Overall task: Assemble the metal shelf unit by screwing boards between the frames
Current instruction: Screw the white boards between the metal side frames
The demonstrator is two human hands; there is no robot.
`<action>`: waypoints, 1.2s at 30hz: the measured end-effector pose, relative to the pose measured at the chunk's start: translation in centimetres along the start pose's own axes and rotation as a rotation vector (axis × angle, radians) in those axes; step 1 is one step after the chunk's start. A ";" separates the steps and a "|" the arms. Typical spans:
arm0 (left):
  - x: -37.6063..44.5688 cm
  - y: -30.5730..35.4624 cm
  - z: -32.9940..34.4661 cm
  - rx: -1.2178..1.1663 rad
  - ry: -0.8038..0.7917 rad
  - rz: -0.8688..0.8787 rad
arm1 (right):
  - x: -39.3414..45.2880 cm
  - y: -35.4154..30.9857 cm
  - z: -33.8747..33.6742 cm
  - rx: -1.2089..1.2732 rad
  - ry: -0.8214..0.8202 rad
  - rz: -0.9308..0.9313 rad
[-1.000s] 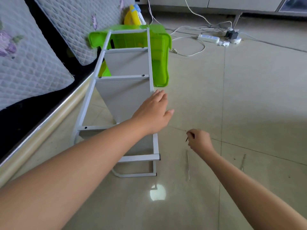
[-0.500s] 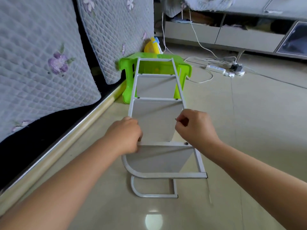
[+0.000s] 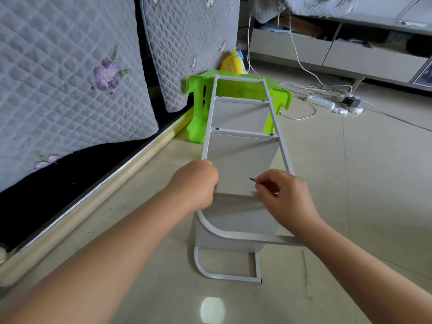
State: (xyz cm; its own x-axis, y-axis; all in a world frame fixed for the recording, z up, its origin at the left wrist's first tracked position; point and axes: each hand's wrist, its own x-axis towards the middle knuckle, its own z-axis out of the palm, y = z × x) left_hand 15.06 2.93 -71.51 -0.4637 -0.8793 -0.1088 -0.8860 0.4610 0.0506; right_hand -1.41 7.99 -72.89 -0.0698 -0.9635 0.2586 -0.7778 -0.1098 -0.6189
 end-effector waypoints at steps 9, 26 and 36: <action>-0.2 -1.7 0.7 -0.240 0.089 0.007 | 1.0 0.2 0.9 -0.011 -0.008 -0.023; -1.7 -5.7 2.6 -0.546 -0.217 0.119 | 3.0 -3.8 1.9 -0.259 -0.174 -0.495; -1.5 -6.0 2.6 -0.616 -0.193 0.137 | 3.8 -4.9 2.3 -0.466 -0.306 -0.455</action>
State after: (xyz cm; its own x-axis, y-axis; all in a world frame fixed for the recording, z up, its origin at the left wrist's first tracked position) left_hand 21.12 1.82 -74.21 -0.6136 -0.7541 -0.2343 -0.6871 0.3636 0.6291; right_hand 3.58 4.31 -70.52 0.4497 -0.8799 0.1536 -0.8787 -0.4667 -0.1009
